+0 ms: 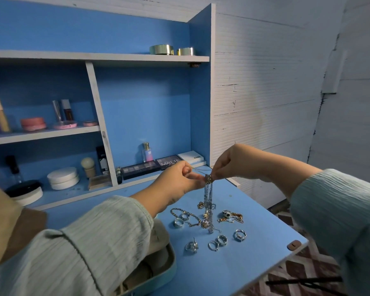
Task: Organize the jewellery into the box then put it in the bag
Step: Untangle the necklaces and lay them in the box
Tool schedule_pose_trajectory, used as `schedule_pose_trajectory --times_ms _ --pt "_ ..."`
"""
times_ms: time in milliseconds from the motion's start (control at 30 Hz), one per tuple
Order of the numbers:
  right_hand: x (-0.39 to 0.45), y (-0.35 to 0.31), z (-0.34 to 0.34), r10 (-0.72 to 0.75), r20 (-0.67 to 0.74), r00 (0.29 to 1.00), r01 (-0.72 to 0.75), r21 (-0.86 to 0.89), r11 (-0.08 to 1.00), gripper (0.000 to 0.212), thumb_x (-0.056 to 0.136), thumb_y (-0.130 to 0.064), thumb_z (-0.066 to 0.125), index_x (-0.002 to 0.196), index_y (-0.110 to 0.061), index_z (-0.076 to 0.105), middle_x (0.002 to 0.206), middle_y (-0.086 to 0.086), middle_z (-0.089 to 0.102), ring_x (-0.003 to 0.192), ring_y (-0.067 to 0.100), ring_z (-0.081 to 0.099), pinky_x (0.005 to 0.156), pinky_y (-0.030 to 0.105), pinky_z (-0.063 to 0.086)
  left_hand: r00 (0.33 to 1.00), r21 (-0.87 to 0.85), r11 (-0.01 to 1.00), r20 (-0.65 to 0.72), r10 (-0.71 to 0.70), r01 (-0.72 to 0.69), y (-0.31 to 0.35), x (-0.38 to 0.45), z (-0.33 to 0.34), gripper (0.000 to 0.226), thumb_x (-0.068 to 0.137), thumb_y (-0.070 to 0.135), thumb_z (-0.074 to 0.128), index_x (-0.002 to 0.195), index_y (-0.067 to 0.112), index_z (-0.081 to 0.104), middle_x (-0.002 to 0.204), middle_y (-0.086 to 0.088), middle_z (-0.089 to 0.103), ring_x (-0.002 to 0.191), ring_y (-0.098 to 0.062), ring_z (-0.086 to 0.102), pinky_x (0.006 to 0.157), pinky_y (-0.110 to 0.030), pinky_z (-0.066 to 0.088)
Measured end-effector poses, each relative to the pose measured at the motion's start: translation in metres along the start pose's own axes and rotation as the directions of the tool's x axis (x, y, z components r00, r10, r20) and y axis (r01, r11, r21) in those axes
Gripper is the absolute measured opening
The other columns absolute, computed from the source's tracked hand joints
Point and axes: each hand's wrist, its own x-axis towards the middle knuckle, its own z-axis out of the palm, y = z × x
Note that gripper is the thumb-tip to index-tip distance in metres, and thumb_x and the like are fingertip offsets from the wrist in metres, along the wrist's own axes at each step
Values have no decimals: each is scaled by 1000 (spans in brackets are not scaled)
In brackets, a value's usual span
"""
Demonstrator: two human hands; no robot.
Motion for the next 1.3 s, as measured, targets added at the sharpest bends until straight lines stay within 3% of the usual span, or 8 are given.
schedule_pose_trajectory --times_ms 200,333,667,833,933,1033,1200,1300 --pt "-1 0 -2 -4 2 1000 4 -3 1000 7 77 -26 74 82 -21 75 94 4 71 87 21 59 79 32 50 997 61 998 70 -16 12 0 -2 -1 47 79 20 74 79 19 27 81 10 71 80 -8 53 68 -24 38" --pt "-2 1 -4 -1 -7 1000 1 -14 1000 5 77 -26 74 80 -22 75 93 2 72 98 25 62 87 37 51 997 193 981 68 -29 16 -3 -2 -2 41 77 31 73 81 24 33 93 10 71 96 -20 60 81 -39 45" --pt "-5 -1 -6 -7 -19 1000 7 -14 1000 8 76 -25 75 82 -21 76 92 2 72 98 26 62 90 40 51 999 169 985 50 12 -21 -1 -1 6 46 78 29 75 78 24 29 87 20 70 79 -13 49 72 -33 38" --pt "-5 2 -9 4 -23 1000 -5 -45 999 11 75 -27 76 83 -19 76 91 1 72 96 22 63 85 34 51 999 250 968 42 16 -26 0 -2 4 45 77 35 74 76 27 30 85 22 69 86 -14 54 77 -34 40" --pt "-5 2 -9 8 -7 1000 -8 -60 998 13 76 -27 75 85 -18 75 91 2 72 82 17 60 74 29 50 999 355 934 22 39 -44 2 -3 2 42 79 38 71 75 26 30 84 22 68 101 -17 56 91 -41 41" --pt "-6 0 -9 5 14 1000 -3 -113 994 14 76 -29 74 87 -19 75 85 -3 70 73 8 53 66 21 44 998 450 891 20 59 -62 5 -4 1 37 85 38 64 76 26 30 88 22 67 98 -18 55 91 -39 38" --pt "-6 -1 -10 1 26 1000 3 -134 991 13 76 -30 74 85 -21 75 81 -6 67 73 8 53 69 22 45 990 598 794 -16 141 -104 10 -4 -1 28 93 41 51 78 31 30 106 21 61 104 -9 48 90 -35 26" --pt "-6 -2 -11 2 49 999 5 -139 990 13 76 -31 75 85 -22 75 82 -6 68 75 8 54 73 24 46 977 620 774 -54 208 -131 9 -3 -2 23 95 38 47 80 32 32 104 21 59 103 -11 48 93 -36 26"
